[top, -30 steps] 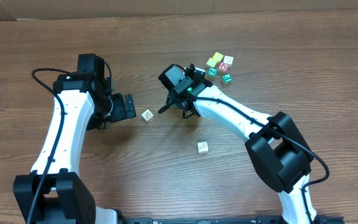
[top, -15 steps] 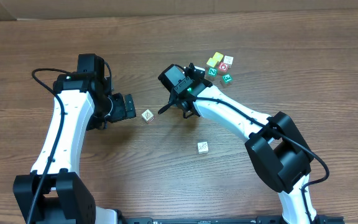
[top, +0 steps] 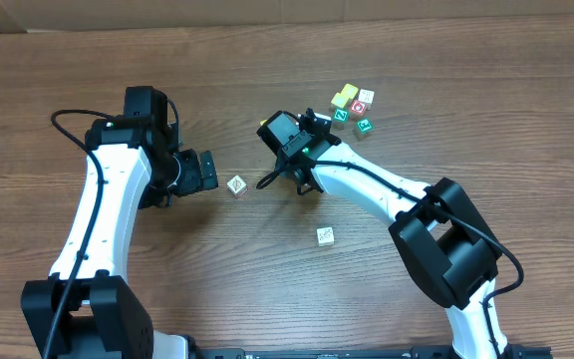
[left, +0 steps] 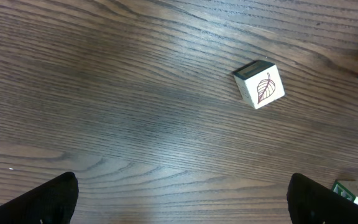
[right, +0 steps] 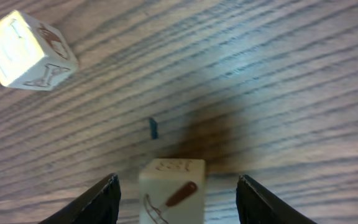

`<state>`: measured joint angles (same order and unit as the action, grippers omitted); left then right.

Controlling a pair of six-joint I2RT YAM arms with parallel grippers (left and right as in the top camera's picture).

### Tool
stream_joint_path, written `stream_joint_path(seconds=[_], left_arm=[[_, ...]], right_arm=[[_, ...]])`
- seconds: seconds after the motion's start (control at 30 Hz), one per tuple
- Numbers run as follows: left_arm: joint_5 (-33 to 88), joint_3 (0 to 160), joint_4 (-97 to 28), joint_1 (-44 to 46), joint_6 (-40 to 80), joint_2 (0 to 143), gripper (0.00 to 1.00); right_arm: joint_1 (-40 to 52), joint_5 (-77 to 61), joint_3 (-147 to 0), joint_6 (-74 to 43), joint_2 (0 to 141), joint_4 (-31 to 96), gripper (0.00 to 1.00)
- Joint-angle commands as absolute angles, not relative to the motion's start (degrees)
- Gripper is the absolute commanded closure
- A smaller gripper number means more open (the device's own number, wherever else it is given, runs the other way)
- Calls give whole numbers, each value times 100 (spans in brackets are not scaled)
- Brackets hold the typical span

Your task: Flip 3 blocks

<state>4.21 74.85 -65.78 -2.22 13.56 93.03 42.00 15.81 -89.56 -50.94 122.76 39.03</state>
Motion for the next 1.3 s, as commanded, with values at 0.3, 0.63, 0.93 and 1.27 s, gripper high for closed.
stream_joint_path(seconds=[0.3, 0.63, 0.93, 1.27], left_arm=[[386, 7607, -6573, -189, 1330, 9345, 0], [386, 7607, -6576, -189, 1330, 9343, 0], [386, 7607, -6573, -189, 1330, 9345, 0], [386, 7607, -6576, -189, 1330, 9345, 0]], right_arm=[[4185, 1284, -8930, -5098, 12357, 3942, 50], [4185, 1481, -8919, -5081, 12357, 3964, 55], [4185, 1476, -8838, -5081, 12357, 3876, 55], [4182, 1476, -8774, -4866, 12344, 3715, 71]])
